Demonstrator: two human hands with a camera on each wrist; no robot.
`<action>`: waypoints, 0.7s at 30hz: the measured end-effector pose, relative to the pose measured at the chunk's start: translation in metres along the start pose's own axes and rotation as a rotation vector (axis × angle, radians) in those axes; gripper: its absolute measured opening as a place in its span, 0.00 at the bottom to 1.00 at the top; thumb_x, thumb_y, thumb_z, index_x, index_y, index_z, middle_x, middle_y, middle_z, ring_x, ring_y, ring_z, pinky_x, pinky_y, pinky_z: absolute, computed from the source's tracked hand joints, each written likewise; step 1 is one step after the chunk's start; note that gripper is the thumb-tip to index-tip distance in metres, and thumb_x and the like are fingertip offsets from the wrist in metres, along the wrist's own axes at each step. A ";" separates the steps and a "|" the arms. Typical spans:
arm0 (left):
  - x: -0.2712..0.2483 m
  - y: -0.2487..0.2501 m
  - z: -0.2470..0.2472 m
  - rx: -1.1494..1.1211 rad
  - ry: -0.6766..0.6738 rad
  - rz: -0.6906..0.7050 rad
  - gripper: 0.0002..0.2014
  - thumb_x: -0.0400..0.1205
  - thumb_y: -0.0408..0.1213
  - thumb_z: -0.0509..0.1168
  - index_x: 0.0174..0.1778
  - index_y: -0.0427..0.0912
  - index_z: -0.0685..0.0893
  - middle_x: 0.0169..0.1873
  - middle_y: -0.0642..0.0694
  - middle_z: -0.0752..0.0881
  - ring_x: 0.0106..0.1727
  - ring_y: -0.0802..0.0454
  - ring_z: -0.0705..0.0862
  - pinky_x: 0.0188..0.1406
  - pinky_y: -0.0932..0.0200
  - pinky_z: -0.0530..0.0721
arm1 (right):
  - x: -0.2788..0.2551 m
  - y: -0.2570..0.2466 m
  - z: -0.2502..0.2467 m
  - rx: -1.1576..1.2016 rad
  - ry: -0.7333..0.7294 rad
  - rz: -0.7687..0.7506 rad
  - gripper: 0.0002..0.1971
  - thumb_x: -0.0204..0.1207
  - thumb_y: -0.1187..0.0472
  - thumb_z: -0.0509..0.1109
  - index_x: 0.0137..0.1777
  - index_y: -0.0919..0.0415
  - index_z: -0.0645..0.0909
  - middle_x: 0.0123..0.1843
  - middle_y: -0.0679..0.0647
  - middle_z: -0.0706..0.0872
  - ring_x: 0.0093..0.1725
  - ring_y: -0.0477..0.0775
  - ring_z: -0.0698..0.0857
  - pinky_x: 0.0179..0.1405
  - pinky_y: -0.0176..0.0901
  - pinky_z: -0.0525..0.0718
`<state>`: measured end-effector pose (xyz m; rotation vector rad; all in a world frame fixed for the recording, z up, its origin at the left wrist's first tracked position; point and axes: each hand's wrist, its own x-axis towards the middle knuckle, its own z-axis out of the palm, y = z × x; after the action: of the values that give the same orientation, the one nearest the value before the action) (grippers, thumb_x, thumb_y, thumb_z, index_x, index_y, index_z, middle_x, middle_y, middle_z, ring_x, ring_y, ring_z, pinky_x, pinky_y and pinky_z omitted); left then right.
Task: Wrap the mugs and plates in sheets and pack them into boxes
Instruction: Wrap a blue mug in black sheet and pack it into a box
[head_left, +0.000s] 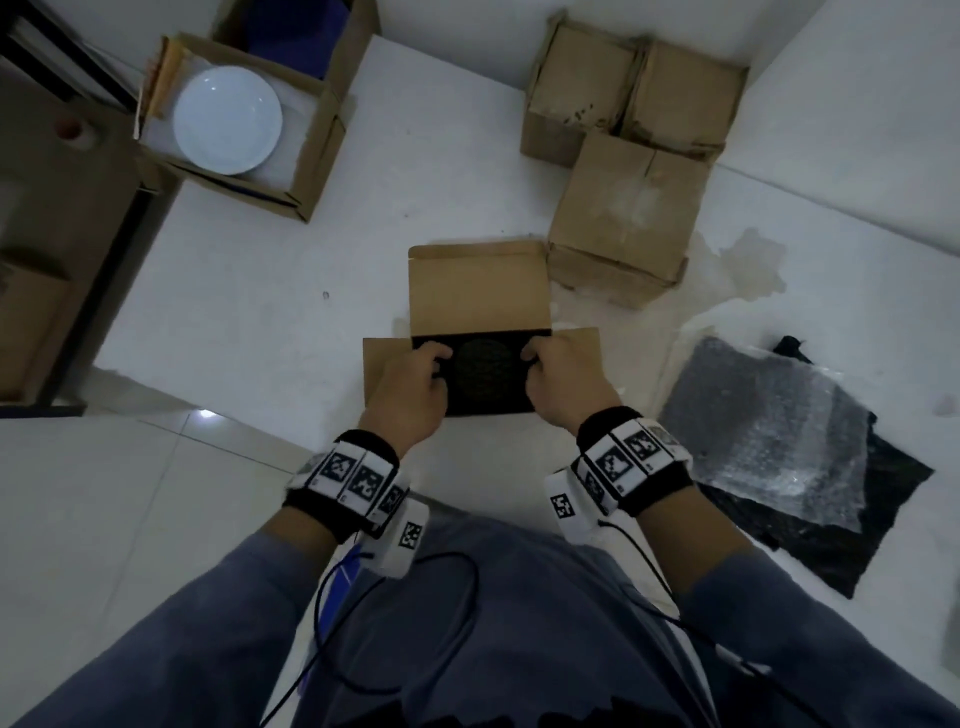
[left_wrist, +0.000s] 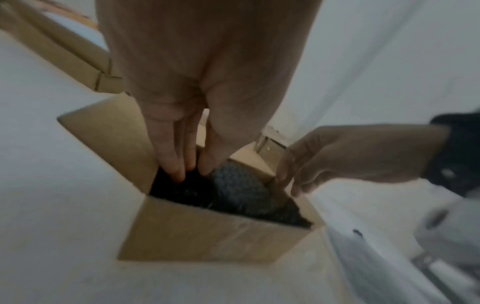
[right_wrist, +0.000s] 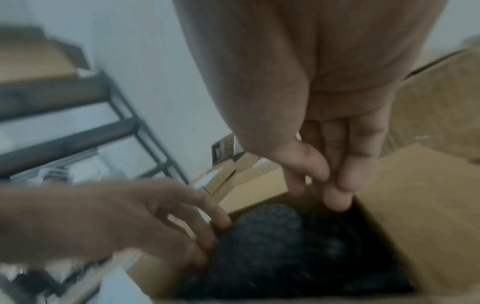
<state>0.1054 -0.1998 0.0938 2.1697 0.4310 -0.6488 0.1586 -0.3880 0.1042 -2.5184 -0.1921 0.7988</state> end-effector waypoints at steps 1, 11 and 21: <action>-0.001 -0.002 0.001 0.085 0.025 0.070 0.20 0.83 0.25 0.60 0.72 0.40 0.75 0.61 0.37 0.81 0.58 0.43 0.82 0.54 0.55 0.82 | 0.000 0.002 -0.004 -0.100 0.077 -0.058 0.13 0.73 0.71 0.63 0.54 0.66 0.85 0.50 0.65 0.86 0.50 0.65 0.84 0.50 0.55 0.82; 0.013 -0.009 0.008 0.488 0.069 0.317 0.27 0.66 0.19 0.69 0.58 0.44 0.72 0.48 0.42 0.80 0.37 0.41 0.81 0.26 0.49 0.81 | 0.001 0.001 0.002 -0.748 -0.038 -0.151 0.09 0.66 0.63 0.71 0.37 0.52 0.73 0.38 0.54 0.85 0.57 0.61 0.79 0.60 0.55 0.69; 0.003 -0.008 0.006 0.978 0.277 0.389 0.38 0.62 0.28 0.73 0.70 0.42 0.72 0.50 0.44 0.86 0.56 0.42 0.82 0.42 0.50 0.76 | 0.010 0.009 0.014 -1.016 0.057 -0.333 0.26 0.68 0.53 0.74 0.64 0.60 0.73 0.53 0.59 0.86 0.69 0.65 0.73 0.68 0.56 0.69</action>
<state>0.1017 -0.1997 0.0838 3.1672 -0.2529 -0.3555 0.1582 -0.3876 0.0849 -3.2545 -1.2247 0.5508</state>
